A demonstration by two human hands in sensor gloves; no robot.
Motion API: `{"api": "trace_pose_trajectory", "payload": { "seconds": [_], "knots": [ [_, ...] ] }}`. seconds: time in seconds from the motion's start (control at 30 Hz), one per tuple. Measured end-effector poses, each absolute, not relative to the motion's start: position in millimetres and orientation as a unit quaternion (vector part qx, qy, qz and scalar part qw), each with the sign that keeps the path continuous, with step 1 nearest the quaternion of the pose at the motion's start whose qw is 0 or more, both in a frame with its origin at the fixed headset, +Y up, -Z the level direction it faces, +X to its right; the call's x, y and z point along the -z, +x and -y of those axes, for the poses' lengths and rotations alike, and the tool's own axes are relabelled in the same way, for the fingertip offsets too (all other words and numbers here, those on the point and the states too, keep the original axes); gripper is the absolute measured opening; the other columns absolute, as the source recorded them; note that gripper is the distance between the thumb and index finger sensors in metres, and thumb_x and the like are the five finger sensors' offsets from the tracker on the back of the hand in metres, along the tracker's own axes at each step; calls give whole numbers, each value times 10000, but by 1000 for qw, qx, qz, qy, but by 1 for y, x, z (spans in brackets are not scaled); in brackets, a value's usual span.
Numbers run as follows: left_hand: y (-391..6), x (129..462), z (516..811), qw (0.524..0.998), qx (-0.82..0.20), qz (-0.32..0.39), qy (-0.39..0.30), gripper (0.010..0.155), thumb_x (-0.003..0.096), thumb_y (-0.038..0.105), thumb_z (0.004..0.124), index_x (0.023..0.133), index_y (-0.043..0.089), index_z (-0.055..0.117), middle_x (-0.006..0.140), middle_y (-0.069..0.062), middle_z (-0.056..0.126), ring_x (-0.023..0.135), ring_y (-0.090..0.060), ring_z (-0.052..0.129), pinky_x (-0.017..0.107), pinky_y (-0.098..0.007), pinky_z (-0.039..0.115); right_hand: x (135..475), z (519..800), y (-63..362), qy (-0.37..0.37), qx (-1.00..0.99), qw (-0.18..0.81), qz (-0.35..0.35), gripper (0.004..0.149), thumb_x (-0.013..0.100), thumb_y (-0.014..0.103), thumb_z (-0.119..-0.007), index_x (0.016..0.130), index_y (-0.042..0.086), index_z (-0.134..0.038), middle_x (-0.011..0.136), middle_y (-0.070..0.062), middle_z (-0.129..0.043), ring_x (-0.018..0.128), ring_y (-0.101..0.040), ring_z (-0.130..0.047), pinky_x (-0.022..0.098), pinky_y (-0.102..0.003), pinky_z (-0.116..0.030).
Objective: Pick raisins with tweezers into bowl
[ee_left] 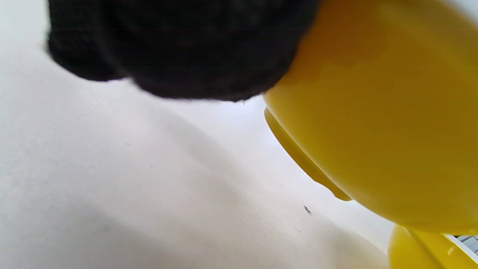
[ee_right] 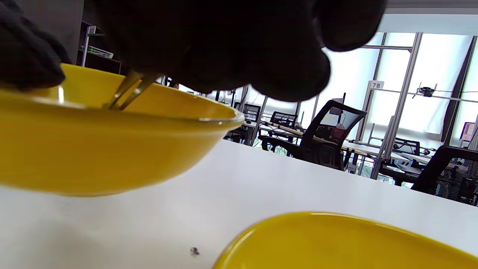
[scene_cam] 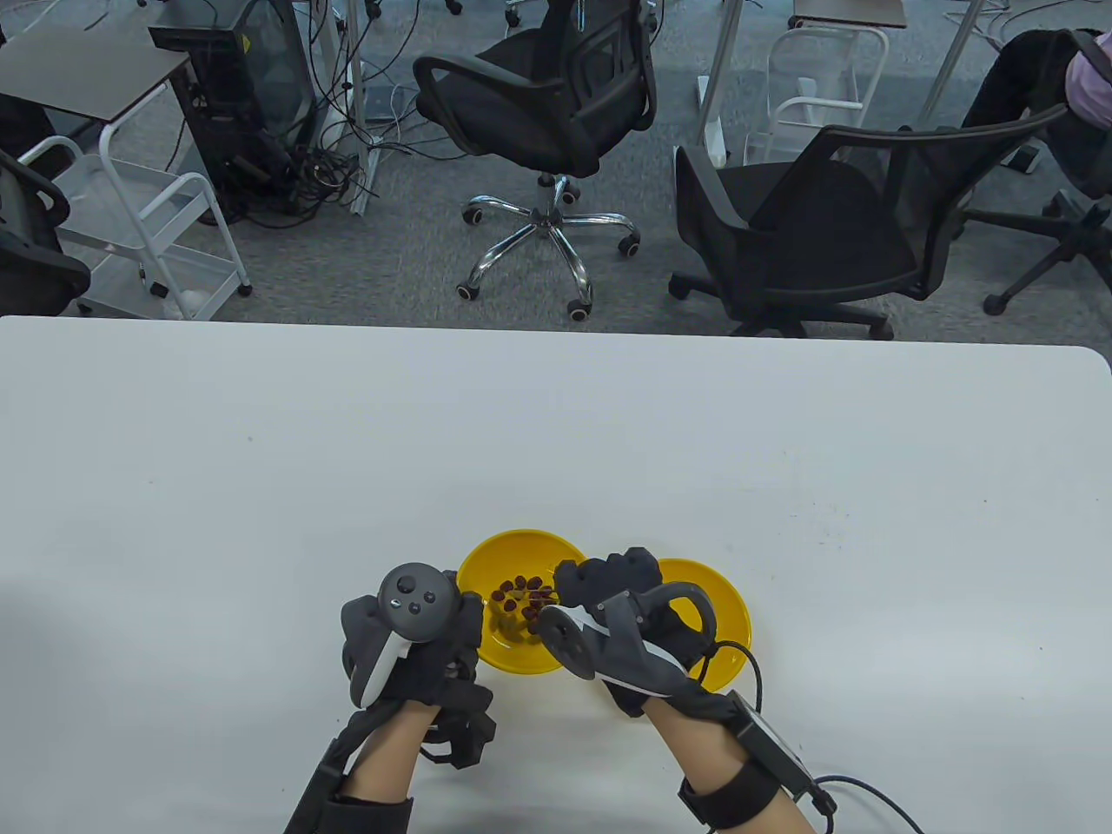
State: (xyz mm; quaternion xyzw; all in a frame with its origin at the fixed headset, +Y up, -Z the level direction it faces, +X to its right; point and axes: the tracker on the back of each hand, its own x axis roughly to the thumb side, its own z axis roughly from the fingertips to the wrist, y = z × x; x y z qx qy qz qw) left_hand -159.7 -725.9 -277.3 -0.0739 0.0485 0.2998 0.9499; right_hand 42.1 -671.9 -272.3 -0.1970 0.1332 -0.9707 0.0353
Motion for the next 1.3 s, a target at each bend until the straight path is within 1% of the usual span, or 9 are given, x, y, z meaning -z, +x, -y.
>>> {"api": "trace_pose_trajectory", "payload": {
  "seconds": [0.3,0.37,0.4,0.53,0.7,0.87,1.0,1.07,1.3],
  "knots": [
    [-162,278,725,951,-295,-59,-73,519,556,309,593,940,-39,610,409,-29,1001,75,-15,997,287,-348,914,266,652,110,-143,980,-45,-134,466,390,347,-832,802,156,-937,607,-37,-947,445,-190,-978,607,-548,-689],
    [-163,278,725,951,-293,-62,-72,519,556,309,593,940,-39,611,409,-30,1001,75,-16,997,287,-348,914,267,654,128,-124,983,-51,-122,465,390,344,-834,802,156,-938,609,-37,-947,448,-191,-977,607,-548,-689],
    [-163,278,725,952,-292,-63,-72,519,556,309,593,940,-38,611,409,-29,1001,75,-15,997,287,-347,914,268,656,133,-116,985,-51,-119,466,391,343,-835,804,154,-938,607,-72,-946,448,-194,-977,608,-550,-688],
    [-163,278,725,951,-292,-65,-74,520,556,309,592,941,-40,610,410,-30,1000,77,-16,997,288,-348,913,273,670,153,-82,992,-26,-93,466,391,340,-836,805,152,-938,613,-68,-943,453,-201,-975,610,-554,-682],
    [-163,278,725,952,-290,-66,-75,520,556,310,593,941,-39,610,410,-30,1000,76,-16,997,288,-348,914,277,685,161,-63,995,26,-70,468,389,344,-836,809,161,-935,619,-65,-942,462,-195,-975,613,-553,-681],
    [-163,278,725,951,-292,-65,-75,520,556,310,593,941,-39,610,409,-29,1000,75,-15,997,287,-347,914,279,692,163,-52,996,44,-61,480,390,350,-834,823,162,-926,630,-70,-940,471,-197,-977,613,-554,-681],
    [-163,278,725,951,-292,-65,-75,520,556,310,591,941,-39,611,409,-29,1000,76,-15,997,287,-347,914,278,688,165,-49,996,31,-67,485,393,348,-831,831,160,-919,638,-75,-935,475,-199,-976,614,-554,-679],
    [-163,278,725,951,-292,-64,-75,520,556,311,591,940,-40,611,409,-29,1001,75,-15,997,287,-347,914,277,685,164,-53,996,19,-70,489,400,345,-823,845,160,-907,648,-47,-933,483,-199,-975,613,-554,-679],
    [-163,278,725,951,-293,-62,-73,520,557,310,590,941,-39,610,410,-29,1000,76,-14,997,288,-346,914,272,670,141,-99,990,-30,-99,492,407,348,-810,857,169,-896,654,-43,-932,484,-188,-979,605,-548,-691]
  ]
}}
